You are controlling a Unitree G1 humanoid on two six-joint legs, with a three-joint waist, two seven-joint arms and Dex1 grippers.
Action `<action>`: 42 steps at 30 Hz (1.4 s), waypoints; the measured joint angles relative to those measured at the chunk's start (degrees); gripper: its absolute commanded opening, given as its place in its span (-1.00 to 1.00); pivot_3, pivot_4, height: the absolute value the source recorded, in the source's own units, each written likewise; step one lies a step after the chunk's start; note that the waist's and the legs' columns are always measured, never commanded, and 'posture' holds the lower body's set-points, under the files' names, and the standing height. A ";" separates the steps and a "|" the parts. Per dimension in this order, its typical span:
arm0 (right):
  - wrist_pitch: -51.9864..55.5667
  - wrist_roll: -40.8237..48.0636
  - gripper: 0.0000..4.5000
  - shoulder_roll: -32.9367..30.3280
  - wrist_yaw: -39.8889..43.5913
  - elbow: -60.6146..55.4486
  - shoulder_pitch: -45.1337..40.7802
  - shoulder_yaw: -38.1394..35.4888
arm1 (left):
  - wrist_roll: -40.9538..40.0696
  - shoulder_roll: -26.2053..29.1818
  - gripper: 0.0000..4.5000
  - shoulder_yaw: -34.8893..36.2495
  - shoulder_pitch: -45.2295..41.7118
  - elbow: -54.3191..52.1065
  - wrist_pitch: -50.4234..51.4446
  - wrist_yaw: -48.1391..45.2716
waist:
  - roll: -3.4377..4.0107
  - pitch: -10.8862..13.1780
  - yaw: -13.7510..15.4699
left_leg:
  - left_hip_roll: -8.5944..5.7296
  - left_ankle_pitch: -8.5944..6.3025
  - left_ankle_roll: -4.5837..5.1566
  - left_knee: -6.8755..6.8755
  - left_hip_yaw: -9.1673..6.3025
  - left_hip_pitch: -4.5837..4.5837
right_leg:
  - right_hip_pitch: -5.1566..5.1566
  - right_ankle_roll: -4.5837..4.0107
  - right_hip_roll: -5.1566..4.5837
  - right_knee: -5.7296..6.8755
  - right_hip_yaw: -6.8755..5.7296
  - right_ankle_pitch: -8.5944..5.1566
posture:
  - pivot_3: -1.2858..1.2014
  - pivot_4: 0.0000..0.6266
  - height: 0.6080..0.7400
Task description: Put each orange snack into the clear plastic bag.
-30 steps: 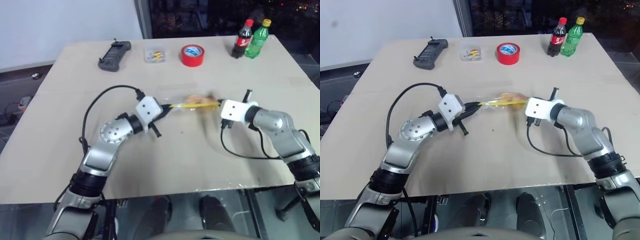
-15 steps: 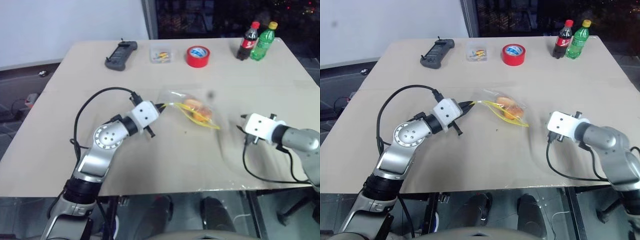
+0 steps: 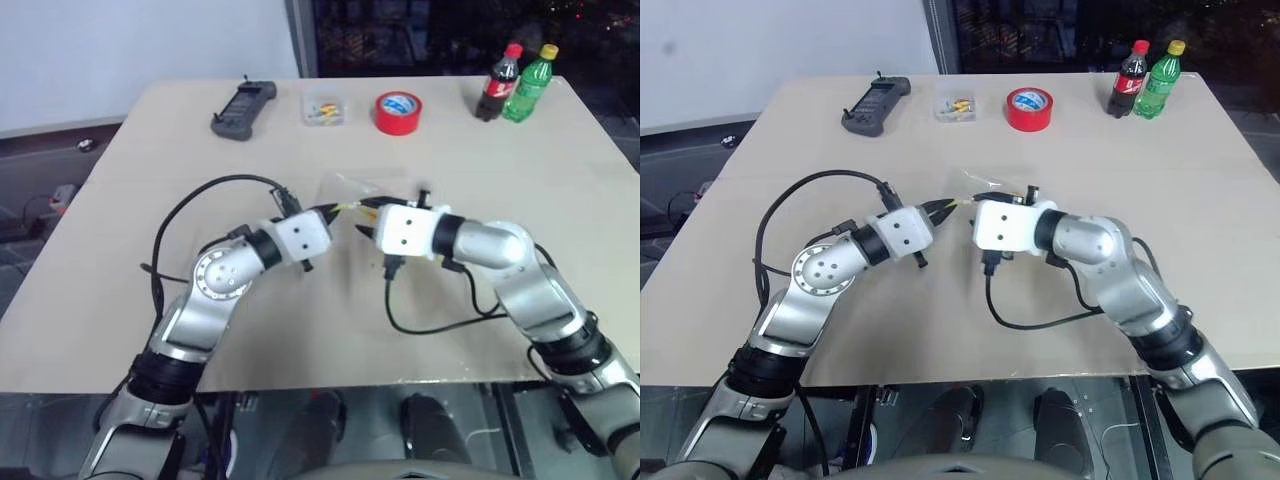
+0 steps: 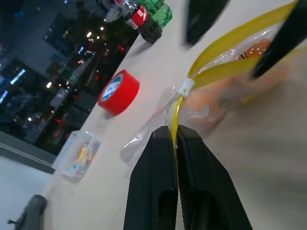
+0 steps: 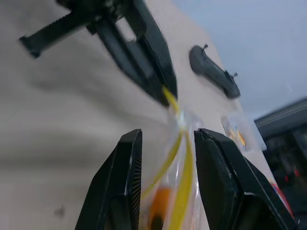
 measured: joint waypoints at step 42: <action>-7.97 -6.21 -0.60 2.08 3.54 8.92 -2.97 1.54 | 0.42 -0.65 -1.00 0.60 1.91 -2.33 2.71 -0.08 | 0.01 0.00 -0.22 | 0.02 -0.01 0.00 -0.03 -0.01 0.02 | -0.02 0.00 0.04 0.04 -0.01 0.00 | 0.03 -0.52 1.00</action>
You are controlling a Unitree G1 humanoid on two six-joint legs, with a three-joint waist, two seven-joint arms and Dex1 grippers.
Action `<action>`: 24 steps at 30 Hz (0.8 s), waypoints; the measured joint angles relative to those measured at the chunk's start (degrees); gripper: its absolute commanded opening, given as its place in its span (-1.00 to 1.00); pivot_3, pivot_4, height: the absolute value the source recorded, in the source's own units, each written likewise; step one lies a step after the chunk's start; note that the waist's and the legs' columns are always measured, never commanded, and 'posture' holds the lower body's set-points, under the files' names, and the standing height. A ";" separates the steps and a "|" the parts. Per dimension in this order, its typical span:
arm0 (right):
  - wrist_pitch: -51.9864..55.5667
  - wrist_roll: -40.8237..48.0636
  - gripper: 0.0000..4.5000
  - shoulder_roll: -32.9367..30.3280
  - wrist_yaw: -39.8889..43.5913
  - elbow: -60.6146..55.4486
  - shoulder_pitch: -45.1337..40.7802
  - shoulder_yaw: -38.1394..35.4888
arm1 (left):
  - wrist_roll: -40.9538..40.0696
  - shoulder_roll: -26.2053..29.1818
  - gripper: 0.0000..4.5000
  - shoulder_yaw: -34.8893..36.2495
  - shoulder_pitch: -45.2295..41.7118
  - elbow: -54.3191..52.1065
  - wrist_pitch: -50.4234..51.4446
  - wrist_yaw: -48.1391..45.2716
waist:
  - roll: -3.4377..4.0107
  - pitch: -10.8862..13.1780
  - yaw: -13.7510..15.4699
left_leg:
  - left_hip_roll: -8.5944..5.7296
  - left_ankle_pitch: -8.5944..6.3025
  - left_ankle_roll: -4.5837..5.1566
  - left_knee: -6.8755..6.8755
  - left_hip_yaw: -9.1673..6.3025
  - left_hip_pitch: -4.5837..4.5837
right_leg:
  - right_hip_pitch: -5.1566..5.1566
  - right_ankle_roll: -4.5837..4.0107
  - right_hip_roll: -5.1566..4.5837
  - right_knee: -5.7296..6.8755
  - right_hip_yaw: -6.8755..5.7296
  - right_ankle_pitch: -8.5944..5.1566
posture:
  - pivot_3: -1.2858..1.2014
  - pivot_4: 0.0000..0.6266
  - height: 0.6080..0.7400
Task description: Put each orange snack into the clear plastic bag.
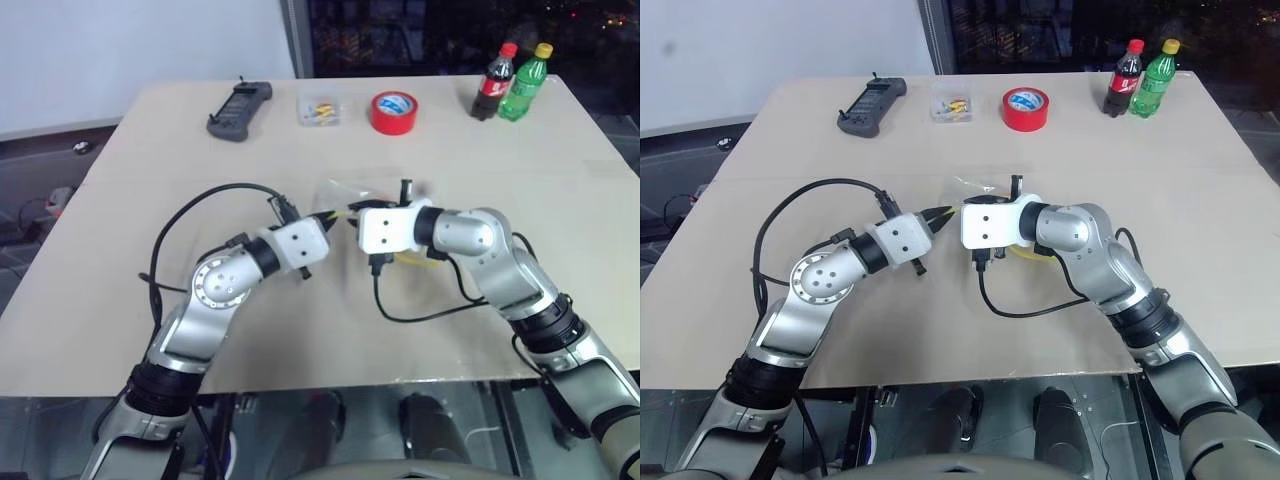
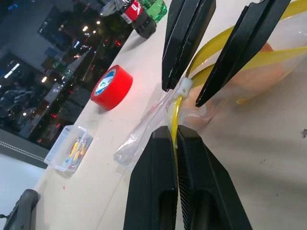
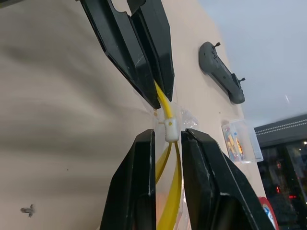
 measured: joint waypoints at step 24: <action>-0.64 -0.22 -0.98 0.59 0.27 -0.02 0.00 0.00 | -0.03 -0.18 -1.00 0.03 0.40 -0.04 0.05 0.01 | 0.00 0.00 0.01 | 0.00 0.00 0.00 0.00 0.00 0.00 | 0.00 0.00 0.00 0.00 0.00 0.00 | 0.03 -0.52 1.00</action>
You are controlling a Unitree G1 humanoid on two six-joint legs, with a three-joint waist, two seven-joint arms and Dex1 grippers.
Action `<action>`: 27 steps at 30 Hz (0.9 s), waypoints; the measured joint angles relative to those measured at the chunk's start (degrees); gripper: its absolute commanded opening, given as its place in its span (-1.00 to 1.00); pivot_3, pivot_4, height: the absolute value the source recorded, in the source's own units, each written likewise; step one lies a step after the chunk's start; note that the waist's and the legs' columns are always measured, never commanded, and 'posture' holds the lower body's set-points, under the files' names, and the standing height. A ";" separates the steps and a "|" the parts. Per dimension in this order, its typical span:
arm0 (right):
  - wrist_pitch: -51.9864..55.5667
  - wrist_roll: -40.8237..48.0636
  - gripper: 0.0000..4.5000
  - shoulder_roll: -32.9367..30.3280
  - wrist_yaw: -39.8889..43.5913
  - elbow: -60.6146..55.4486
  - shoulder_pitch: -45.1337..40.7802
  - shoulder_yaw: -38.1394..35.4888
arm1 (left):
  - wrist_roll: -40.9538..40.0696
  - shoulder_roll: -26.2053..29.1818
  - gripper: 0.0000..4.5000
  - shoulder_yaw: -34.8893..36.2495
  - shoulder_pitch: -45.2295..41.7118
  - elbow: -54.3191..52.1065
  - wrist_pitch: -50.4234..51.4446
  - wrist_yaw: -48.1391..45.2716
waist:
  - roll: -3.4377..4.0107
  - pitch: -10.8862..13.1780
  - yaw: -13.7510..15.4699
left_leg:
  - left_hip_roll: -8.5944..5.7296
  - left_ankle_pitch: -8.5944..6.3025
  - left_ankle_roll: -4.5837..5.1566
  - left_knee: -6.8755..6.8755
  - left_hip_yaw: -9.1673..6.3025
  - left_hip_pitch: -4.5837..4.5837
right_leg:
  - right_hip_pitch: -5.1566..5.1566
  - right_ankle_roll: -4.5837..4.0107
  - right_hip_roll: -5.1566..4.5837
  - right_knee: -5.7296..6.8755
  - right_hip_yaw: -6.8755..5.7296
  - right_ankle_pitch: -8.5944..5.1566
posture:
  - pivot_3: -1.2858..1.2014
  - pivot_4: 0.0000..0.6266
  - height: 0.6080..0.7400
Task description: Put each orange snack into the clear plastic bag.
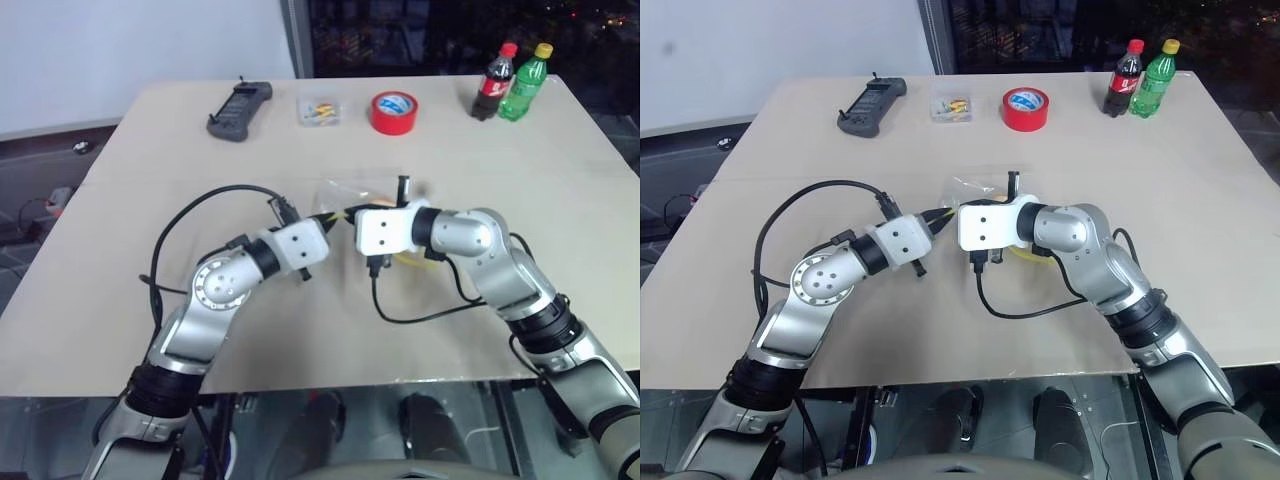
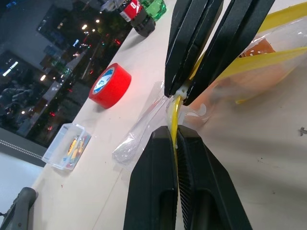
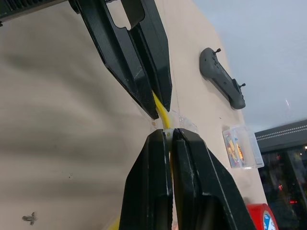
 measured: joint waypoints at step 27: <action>1.09 1.14 -0.98 -14.03 -11.79 9.20 -2.36 -13.25 | -13.09 -4.15 -1.00 6.11 -19.45 16.04 9.74 1.70 | -0.05 0.04 0.09 | -0.02 0.01 -0.02 0.06 0.13 -0.11 | -0.02 0.01 -0.03 -0.03 -0.05 0.01 | 0.03 -0.52 1.00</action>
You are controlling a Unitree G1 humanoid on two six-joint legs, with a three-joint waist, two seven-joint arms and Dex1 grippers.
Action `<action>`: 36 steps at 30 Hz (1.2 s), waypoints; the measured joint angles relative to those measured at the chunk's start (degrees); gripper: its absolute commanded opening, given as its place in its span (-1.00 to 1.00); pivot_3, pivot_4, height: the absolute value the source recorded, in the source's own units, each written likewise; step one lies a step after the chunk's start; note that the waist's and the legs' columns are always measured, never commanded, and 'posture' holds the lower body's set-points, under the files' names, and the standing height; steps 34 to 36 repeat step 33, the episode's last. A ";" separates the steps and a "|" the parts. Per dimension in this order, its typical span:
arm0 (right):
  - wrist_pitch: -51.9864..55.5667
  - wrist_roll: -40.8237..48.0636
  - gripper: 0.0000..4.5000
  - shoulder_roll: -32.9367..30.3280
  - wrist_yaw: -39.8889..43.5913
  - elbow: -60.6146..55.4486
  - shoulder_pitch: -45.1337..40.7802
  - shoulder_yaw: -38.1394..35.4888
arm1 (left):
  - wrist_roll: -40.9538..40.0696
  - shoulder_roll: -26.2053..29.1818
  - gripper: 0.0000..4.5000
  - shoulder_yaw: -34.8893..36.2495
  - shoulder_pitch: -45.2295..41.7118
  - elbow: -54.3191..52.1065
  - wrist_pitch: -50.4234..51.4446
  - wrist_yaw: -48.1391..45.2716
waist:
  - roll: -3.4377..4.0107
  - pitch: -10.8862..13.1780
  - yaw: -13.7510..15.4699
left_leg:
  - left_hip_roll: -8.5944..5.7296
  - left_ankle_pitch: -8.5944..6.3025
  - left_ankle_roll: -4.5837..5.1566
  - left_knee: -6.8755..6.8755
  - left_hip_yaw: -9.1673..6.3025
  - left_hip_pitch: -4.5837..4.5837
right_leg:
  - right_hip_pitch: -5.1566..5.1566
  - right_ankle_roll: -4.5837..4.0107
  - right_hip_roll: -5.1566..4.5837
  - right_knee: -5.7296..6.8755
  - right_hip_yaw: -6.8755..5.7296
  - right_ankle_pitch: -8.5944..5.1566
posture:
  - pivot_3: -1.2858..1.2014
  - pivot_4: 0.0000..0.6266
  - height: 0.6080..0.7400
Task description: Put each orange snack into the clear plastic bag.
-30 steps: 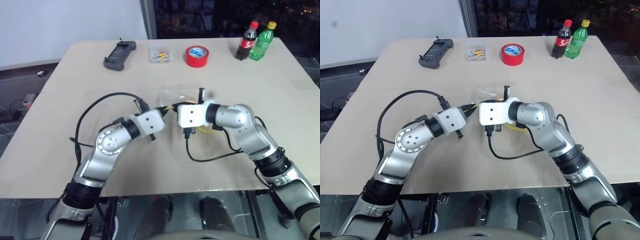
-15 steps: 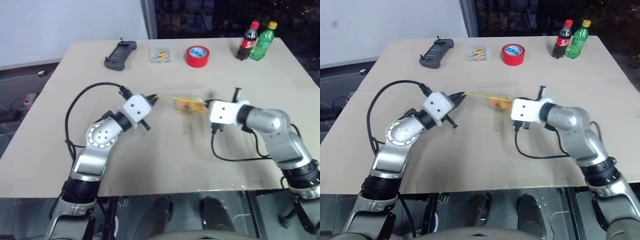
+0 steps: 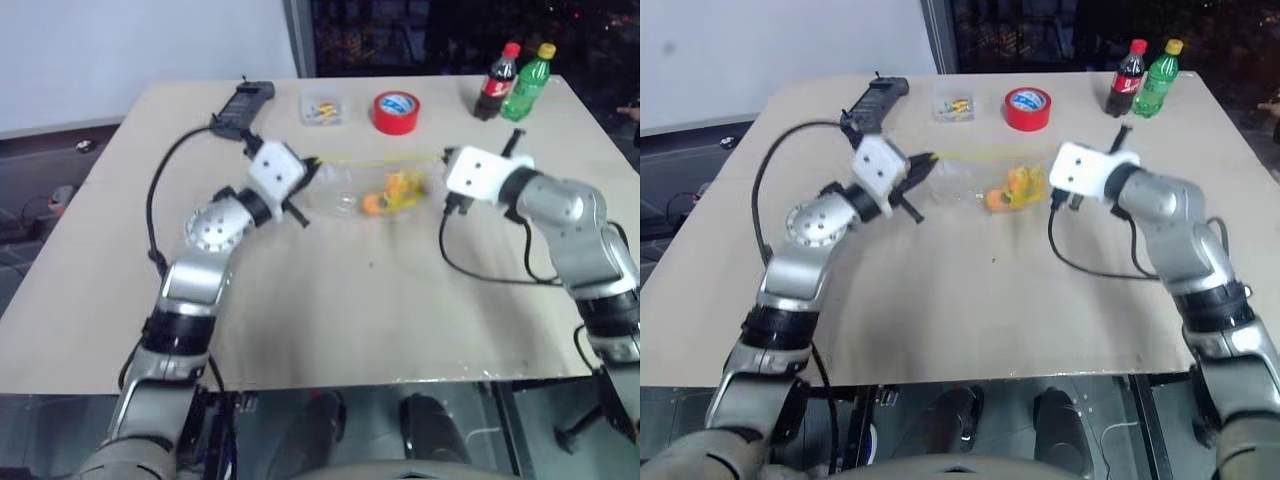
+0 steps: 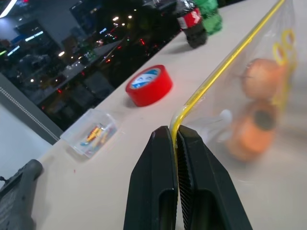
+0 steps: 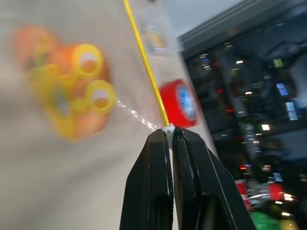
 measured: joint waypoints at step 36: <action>14.62 41.35 1.00 -6.61 17.27 -28.52 58.78 -40.67 | -31.44 22.27 1.00 25.84 49.53 -20.53 9.76 -29.37 | 0.18 -0.06 0.24 | 0.18 -0.28 0.42 -0.10 0.08 0.24 | 0.21 -0.08 -0.02 -0.11 0.18 -0.25 | 0.03 -0.52 1.00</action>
